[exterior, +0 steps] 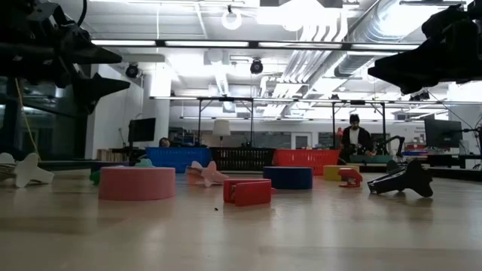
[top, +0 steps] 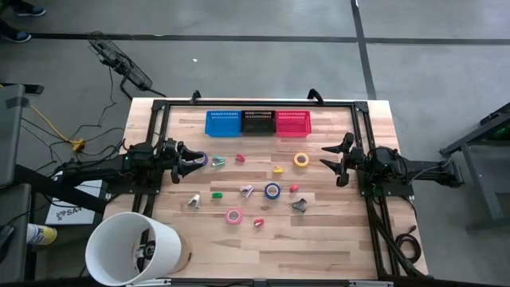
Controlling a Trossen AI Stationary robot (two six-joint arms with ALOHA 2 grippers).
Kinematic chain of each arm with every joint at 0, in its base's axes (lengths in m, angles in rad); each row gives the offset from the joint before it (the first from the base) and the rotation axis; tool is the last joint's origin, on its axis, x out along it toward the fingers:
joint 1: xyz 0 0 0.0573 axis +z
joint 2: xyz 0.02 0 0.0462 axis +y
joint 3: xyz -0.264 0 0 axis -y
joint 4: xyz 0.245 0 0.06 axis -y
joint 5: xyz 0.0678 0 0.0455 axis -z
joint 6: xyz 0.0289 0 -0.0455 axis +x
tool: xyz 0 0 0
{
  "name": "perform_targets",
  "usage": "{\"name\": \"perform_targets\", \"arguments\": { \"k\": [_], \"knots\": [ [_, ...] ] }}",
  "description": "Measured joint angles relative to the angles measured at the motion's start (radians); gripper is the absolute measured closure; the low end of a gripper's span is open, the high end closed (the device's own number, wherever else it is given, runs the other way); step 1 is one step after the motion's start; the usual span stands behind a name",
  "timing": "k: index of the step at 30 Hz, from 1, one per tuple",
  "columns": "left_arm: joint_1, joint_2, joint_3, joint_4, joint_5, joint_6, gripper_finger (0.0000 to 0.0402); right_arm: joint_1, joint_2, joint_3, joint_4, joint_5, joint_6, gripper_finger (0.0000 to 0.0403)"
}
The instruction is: Pick and place Stapler, Stapler remover, tape
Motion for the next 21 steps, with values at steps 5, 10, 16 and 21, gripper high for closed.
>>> {"name": "perform_targets", "arguments": {
  "k": [5,10,16,21],
  "knots": [
    [0.000,0.000,0.000,0.000,0.000,0.000,0.0152,0.000,0.000,0.000,0.001,0.000,0.000,0.0210],
    [0.000,0.000,0.000,0.000,0.000,0.000,0.0152,0.000,0.000,0.000,0.001,0.000,0.000,0.0210],
    [0.000,0.000,0.000,0.000,0.000,0.000,0.0152,0.000,0.000,0.000,0.001,-0.002,0.028,0.0210],
    [0.000,0.000,0.000,0.000,0.000,0.000,0.0152,0.000,0.000,0.000,0.003,0.061,0.205,0.0210]
  ]
}}
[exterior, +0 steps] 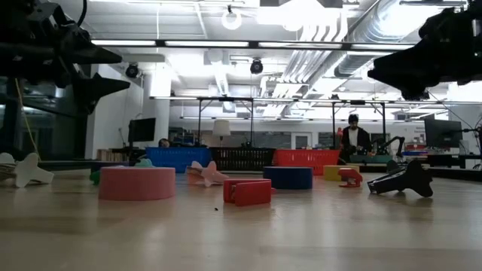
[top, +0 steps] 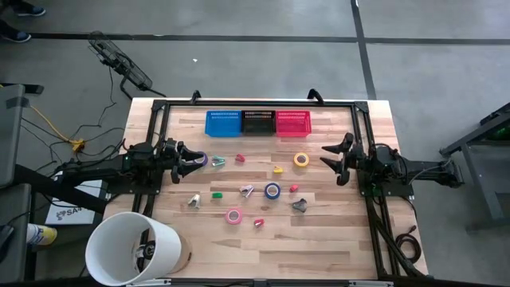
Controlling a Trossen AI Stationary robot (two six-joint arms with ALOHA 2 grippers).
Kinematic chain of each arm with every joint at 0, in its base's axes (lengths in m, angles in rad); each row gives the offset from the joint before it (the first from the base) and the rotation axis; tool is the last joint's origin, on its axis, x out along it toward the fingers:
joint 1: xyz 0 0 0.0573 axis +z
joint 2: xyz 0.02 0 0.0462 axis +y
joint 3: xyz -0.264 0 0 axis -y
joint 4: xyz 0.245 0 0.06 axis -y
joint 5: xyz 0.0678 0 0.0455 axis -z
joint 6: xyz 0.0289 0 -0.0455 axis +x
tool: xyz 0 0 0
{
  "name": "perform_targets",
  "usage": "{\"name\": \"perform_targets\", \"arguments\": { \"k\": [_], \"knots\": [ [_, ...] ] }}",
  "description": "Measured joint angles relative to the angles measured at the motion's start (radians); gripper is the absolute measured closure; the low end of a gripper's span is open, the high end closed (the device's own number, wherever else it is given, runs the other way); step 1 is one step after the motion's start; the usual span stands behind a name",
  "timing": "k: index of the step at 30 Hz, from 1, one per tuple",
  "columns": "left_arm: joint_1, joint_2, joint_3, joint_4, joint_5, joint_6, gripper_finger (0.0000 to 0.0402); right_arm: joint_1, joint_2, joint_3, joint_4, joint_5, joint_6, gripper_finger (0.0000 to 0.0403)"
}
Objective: Pick and place Stapler, Stapler remover, tape
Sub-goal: Put the yellow tape into the red bin
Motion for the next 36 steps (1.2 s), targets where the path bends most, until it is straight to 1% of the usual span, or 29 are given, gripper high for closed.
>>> {"name": "perform_targets", "arguments": {
  "k": [3,6,11,14,16,18,21,25,30,33,36],
  "knots": [
    [0.000,0.000,0.000,0.000,0.000,0.000,0.0152,0.000,0.004,0.001,0.001,0.098,0.142,0.0210],
    [0.000,0.000,0.000,0.000,0.000,0.000,0.0152,-0.001,0.024,0.044,-0.087,0.205,0.253,0.0210],
    [0.000,0.000,0.000,0.000,0.000,0.000,0.0152,-0.003,0.111,0.211,-0.356,0.331,0.369,0.0210],
    [0.000,0.000,0.000,0.000,0.000,0.000,0.0152,-0.026,0.200,0.317,-0.496,0.393,0.436,0.0210],
    [0.000,0.000,0.000,0.000,0.000,0.000,0.0152,-0.051,0.274,0.387,-0.562,0.408,0.482,0.0210],
    [0.000,0.000,0.000,0.000,0.000,0.000,0.0152,-0.088,0.357,0.456,-0.619,0.386,0.523,0.0210],
    [0.000,0.000,0.000,0.000,0.000,0.000,0.0152,-0.157,0.482,0.559,-0.701,0.303,0.583,0.0210],
    [0.000,0.000,0.000,0.000,0.000,0.000,0.0152,-0.258,0.655,0.675,-0.812,0.145,0.680,0.0210],
    [0.000,0.000,0.000,0.000,0.000,0.000,0.0152,-0.331,0.853,0.768,-0.860,-0.047,0.694,0.0210],
    [0.000,0.000,0.000,0.000,0.000,0.000,0.0152,-0.354,0.954,0.816,-0.887,-0.113,0.695,0.0210],
    [0.000,0.000,0.000,0.000,0.000,0.000,0.0152,-0.361,1.035,0.857,-0.908,-0.131,0.692,0.0210]
  ]
}}
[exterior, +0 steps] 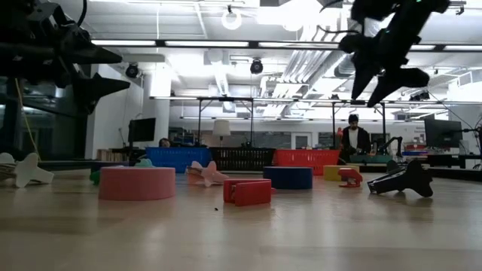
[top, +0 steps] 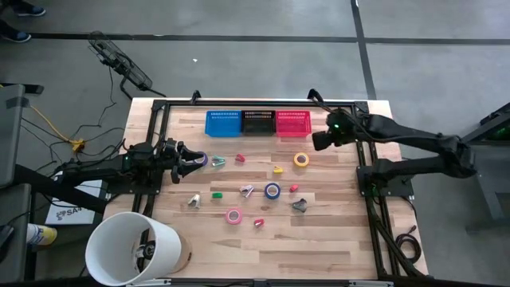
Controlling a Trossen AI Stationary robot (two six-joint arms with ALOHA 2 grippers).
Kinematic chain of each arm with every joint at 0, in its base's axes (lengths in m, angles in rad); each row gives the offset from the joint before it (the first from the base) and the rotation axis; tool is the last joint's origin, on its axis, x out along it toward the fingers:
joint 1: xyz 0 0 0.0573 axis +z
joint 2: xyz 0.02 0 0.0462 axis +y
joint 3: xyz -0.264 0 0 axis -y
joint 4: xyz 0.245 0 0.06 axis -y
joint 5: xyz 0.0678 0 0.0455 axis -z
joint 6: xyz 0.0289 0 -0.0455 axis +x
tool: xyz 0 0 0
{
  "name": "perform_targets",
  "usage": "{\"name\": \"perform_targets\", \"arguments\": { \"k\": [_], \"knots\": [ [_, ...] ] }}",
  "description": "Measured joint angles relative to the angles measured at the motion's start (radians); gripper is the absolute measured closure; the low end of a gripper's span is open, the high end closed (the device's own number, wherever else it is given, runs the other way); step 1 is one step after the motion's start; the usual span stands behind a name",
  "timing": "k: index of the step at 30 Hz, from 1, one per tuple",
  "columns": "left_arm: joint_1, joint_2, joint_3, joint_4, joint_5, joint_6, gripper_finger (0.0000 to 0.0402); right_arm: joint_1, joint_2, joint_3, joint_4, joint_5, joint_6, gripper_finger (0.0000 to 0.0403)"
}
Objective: Pick and place Stapler, Stapler remover, tape
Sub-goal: Put the yellow tape into the red bin
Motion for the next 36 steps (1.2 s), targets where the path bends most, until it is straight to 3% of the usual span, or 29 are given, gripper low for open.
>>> {"name": "perform_targets", "arguments": {
  "k": [18,36],
  "knots": [
    [0.000,0.000,0.000,0.000,0.000,0.000,0.0152,0.001,0.345,0.037,-0.014,-0.129,0.017,0.0210],
    [0.000,0.000,0.000,0.000,0.000,0.000,0.0152,0.030,0.520,0.036,0.082,-0.159,0.064,0.0210]
  ]
}}
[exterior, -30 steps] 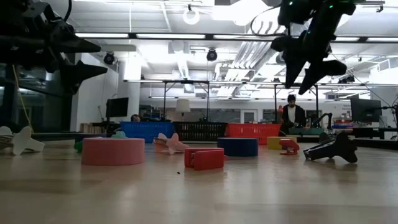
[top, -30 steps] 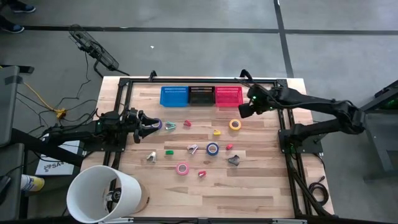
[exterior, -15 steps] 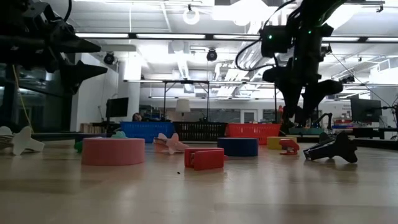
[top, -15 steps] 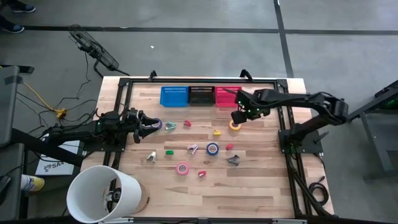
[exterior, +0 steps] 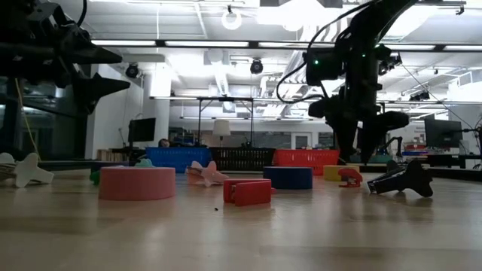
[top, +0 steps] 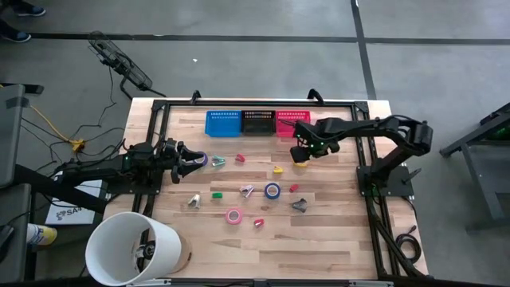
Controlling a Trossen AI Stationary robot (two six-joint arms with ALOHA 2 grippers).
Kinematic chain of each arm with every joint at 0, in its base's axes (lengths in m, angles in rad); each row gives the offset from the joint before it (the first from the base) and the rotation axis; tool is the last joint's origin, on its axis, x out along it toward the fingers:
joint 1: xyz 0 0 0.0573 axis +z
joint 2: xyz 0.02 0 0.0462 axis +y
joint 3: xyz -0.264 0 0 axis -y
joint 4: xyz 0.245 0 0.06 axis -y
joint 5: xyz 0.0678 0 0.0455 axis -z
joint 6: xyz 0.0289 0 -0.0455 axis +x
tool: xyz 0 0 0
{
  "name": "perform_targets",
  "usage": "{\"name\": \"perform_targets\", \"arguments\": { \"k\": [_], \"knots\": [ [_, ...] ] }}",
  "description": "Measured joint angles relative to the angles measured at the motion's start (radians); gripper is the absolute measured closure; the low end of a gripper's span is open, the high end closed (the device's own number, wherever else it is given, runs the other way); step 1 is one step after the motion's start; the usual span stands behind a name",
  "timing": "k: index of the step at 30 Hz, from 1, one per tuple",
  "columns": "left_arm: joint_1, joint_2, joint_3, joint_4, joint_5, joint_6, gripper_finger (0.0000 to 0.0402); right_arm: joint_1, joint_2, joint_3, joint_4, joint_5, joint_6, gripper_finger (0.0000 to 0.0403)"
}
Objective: Pick and place Stapler, Stapler remover, tape
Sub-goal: Put the yellow tape into the red bin
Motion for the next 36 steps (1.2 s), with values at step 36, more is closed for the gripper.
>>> {"name": "perform_targets", "arguments": {
  "k": [36],
  "knots": [
    [0.000,0.000,0.000,0.000,0.000,0.000,0.0152,-0.011,0.075,0.000,0.023,-0.038,0.017,0.0343]
  ]
}}
